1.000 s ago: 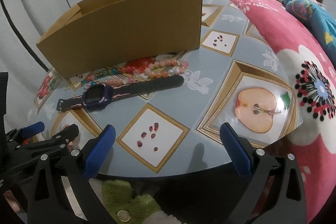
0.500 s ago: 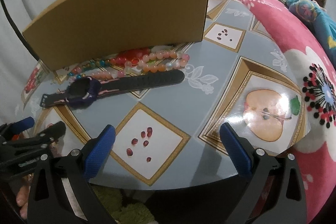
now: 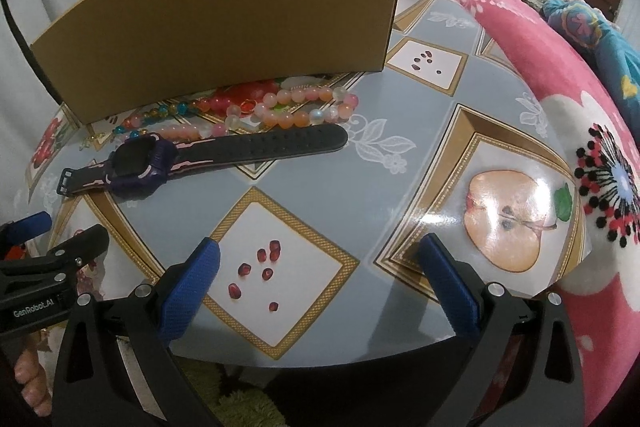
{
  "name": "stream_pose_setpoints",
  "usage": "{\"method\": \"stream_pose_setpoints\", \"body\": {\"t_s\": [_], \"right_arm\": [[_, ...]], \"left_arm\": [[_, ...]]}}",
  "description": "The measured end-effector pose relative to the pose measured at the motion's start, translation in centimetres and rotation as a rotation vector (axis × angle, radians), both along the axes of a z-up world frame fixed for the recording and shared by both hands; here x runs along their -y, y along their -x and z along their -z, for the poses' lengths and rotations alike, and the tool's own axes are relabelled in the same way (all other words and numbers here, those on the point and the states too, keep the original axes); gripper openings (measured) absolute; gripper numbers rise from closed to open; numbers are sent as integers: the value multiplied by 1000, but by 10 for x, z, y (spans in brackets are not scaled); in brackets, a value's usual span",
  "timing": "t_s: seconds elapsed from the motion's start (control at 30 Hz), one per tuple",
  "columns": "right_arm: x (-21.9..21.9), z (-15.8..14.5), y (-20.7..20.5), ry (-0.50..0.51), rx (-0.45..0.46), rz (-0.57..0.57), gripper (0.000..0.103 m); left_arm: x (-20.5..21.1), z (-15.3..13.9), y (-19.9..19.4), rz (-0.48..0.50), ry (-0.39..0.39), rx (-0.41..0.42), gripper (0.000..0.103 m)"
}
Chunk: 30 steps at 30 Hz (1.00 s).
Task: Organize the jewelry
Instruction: 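Move the right tool toward the black smartwatch while the left tool approaches its strap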
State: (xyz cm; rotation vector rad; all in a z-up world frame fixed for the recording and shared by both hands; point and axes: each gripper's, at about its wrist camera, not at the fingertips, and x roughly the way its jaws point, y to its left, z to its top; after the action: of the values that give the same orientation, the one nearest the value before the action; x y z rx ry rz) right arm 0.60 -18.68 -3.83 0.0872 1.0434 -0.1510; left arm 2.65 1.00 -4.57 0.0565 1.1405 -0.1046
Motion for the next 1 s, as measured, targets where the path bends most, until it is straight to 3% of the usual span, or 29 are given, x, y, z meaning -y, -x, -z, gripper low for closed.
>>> {"method": "stream_pose_setpoints", "body": {"t_s": [0.27,0.5,0.57,0.77,1.0], "right_arm": [[0,0,4,-7,18,-12,97],[10,-6,7,-73,31,-45,97],[14,-9,6,-109,39,-42,97],[30,-19,3,-164,102,-28,87],[36,-30,-15,-189,136,-39,77]], "left_arm": [[-3,-1,9,29,24,32,96],[-34,-17,18,57,202,116,93],[-41,-18,15,51,242,116,76],[-52,-17,-2,40,333,91,54],[-53,-15,-11,52,383,67,51]]}}
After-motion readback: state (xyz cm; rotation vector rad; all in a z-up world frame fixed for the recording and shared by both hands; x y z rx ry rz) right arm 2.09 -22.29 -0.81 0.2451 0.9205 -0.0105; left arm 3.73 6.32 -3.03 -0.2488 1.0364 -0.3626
